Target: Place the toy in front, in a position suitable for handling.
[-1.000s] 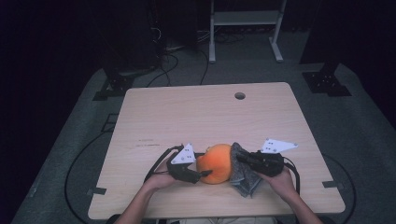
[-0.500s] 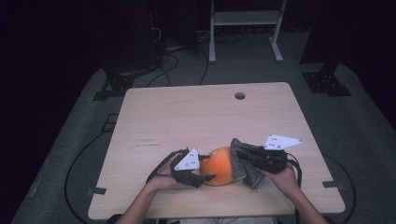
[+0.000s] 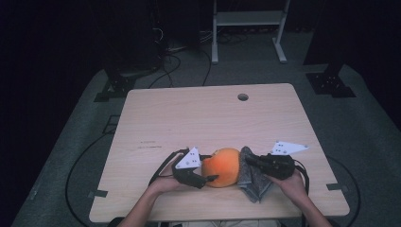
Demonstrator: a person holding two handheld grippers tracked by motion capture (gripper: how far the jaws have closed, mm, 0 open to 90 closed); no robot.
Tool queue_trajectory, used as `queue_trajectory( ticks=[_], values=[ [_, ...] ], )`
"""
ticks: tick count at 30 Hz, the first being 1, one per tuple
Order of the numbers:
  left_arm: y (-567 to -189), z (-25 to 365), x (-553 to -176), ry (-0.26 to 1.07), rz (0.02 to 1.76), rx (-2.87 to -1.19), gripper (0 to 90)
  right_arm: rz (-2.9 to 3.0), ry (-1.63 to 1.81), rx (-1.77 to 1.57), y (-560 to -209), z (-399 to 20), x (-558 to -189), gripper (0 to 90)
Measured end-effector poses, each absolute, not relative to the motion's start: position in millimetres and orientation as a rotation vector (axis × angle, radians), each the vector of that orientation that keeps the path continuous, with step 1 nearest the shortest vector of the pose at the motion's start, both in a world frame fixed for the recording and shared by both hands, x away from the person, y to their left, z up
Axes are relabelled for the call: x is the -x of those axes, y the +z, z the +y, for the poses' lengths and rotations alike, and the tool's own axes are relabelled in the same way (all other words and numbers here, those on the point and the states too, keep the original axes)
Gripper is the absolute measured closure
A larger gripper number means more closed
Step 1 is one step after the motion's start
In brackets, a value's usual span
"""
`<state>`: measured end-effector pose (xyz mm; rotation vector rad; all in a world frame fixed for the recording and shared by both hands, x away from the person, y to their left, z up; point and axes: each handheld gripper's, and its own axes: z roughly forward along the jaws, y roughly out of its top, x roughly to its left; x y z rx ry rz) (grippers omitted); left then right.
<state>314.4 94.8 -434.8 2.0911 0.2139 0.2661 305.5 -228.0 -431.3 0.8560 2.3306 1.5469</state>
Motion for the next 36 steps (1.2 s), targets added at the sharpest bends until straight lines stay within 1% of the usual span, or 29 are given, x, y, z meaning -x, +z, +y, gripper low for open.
queue_trajectory(
  ticks=[4,7,10,13,16,20,23,25,28,31,33,36],
  values=[
    [-433.3,89.3,-311.9,0.290,0.183,-2.106,33.4,2.307,1.604,-0.768,-413.2,-217.3,-299.0,81.6],
    [-431.4,86.1,-308.2,0.320,0.147,-2.125,33.6,2.335,1.574,-0.667,-399.8,-195.5,-297.7,81.6],
    [-431.1,86.5,-305.4,0.337,0.124,-2.137,33.8,2.379,1.500,-0.608,-396.5,-176.2,-299.7,81.6],
    [-432.5,89.5,-308.4,0.318,0.144,-2.123,34.7,2.387,1.487,-0.637,-400.7,-177.6,-305.5,81.8],
    [-432.5,88.9,-309.4,0.314,0.148,-2.121,34.7,2.378,1.475,-0.697,-409.3,-188.7,-310.4,81.8],
    [-429.8,84.7,-309.6,0.317,0.163,-2.120,33.1,2.379,1.447,-0.770,-417.3,-207.6,-310.6,81.6],
    [-425.7,79.8,-310.2,0.330,0.178,-2.124,33.0,2.387,1.509,-0.763,-415.0,-217.6,-305.2,81.7],
    [-424.1,76.2,-311.1,0.332,0.171,-2.129,33.4,2.379,1.551,-0.721,-408.4,-215.7,-298.4,81.7],
    [-423.1,72.3,-308.3,0.343,0.151,-2.130,34.0,2.370,1.579,-0.624,-395.1,-199.6,-292.2,81.6],
    [-422.4,72.1,-305.9,0.358,0.143,-2.142,33.8,2.392,1.488,-0.592,-392.5,-183.1,-295.5,81.7],
    [-423.2,75.4,-308.9,0.338,0.172,-2.129,31.2,2.397,1.460,-0.595,-396.2,-179.9,-299.9,81.8],
    [-425.9,81.1,-319.0,0.225,0.266,-2.089,17.8,2.386,1.475,-0.629,-401.8,-181.5,-304.2,81.8]
  ],
)
